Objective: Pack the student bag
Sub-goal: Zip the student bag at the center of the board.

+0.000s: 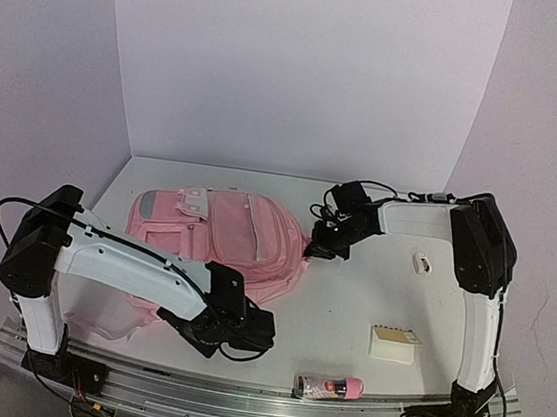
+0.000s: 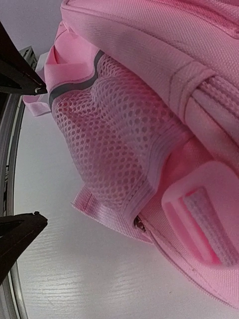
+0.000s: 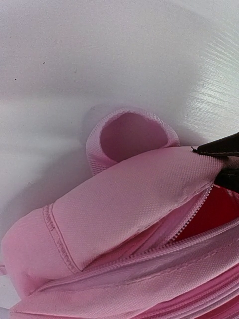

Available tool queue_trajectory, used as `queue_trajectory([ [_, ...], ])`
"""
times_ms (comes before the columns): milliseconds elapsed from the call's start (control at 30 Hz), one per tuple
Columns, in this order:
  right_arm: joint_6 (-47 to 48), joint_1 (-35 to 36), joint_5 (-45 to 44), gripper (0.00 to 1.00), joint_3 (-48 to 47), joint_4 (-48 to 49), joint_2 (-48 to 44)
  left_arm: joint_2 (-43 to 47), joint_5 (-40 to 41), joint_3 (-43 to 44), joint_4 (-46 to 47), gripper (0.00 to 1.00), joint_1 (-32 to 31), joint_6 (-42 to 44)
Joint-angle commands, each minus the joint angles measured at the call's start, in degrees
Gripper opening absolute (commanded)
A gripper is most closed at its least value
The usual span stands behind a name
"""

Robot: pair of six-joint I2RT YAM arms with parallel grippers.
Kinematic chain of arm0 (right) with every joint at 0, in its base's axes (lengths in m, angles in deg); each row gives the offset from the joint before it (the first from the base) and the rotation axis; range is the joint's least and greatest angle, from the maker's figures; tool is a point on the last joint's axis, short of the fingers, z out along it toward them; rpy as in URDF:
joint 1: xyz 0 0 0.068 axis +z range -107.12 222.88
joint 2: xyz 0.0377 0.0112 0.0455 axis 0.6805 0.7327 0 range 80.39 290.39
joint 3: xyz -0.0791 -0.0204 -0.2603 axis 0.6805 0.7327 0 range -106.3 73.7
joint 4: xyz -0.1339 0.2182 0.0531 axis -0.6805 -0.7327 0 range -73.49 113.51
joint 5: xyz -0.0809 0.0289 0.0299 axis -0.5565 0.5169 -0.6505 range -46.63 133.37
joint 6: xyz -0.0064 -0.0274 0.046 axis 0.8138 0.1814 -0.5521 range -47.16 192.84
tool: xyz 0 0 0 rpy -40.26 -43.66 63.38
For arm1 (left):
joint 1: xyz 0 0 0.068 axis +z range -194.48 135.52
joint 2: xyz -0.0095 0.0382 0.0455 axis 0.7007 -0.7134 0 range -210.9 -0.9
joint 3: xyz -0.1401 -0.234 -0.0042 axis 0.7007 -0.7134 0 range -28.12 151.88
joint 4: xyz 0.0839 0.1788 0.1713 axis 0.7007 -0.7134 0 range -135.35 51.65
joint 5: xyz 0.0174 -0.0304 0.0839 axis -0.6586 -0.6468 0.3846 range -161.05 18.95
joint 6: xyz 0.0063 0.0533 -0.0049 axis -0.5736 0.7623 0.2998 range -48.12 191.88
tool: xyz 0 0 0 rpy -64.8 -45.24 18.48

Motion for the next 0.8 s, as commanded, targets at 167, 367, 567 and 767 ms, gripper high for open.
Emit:
queue_trajectory([
  [167,-0.27,-3.56,-0.03,0.00,-3.70,-1.80,1.01,-3.52,8.45,-0.61,-7.32,0.78,-0.21,0.97],
  [367,-0.07,-4.22,-0.04,0.00,-4.03,-1.90,1.92,-4.16,12.30,-4.35,-7.32,0.70,2.01,-1.35],
  [567,-0.52,-4.57,0.69,0.00,-5.78,-2.05,3.27,-6.28,16.67,-3.26,-6.41,0.42,3.32,-1.79],
  [767,-0.08,-4.78,1.07,0.00,-7.00,-2.28,4.00,-3.82,19.83,-5.12,-5.05,0.03,5.95,-3.06],
])
